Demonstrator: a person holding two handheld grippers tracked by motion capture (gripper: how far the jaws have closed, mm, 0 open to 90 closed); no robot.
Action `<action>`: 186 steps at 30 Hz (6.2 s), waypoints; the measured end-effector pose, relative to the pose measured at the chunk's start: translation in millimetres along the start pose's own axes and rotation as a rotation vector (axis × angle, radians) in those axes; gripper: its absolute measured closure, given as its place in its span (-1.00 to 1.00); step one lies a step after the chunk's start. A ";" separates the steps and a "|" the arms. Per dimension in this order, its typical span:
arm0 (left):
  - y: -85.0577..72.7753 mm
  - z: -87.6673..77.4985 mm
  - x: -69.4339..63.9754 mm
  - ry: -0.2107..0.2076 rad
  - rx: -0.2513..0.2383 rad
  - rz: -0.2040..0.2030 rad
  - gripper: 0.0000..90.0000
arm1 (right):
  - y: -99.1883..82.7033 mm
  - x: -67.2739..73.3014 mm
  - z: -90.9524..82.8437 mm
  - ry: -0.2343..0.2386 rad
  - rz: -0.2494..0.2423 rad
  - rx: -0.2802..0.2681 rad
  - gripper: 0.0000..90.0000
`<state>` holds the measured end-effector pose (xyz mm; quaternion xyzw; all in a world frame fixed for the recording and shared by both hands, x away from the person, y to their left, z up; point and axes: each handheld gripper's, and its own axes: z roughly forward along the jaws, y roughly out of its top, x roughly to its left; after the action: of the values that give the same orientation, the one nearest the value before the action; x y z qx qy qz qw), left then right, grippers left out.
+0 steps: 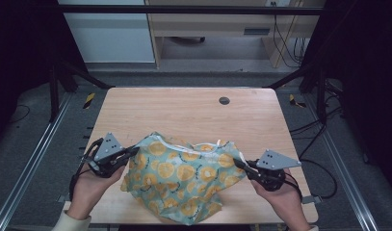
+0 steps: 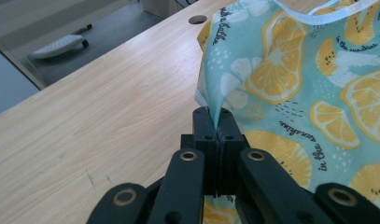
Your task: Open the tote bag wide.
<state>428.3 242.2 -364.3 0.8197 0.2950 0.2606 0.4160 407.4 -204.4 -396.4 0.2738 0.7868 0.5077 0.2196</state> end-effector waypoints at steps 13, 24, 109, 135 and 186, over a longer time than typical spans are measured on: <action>-44.6 -28.1 -21.7 -0.027 -0.051 -0.041 1.00 | -19.8 30.5 -9.6 0.081 -0.015 -0.024 1.00; -74.2 -20.9 -31.9 -0.116 -0.006 -0.034 1.00 | -41.6 33.0 -7.8 0.123 -0.003 0.014 1.00; -63.1 19.0 -64.0 -0.014 -0.085 0.242 0.99 | 16.6 61.0 84.4 0.187 -0.094 0.213 0.14; -57.0 -1.1 -64.5 -0.005 -0.245 0.251 0.99 | 31.8 45.8 82.9 0.128 -0.083 0.236 0.99; 17.6 -4.3 -58.8 -0.178 -0.134 0.211 -0.14 | 56.8 30.3 104.1 0.084 0.017 0.234 1.00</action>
<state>389.5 194.9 -358.0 0.8366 0.1511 0.2481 0.4644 461.4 -95.0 -386.7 0.2826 0.8469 0.4251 0.1488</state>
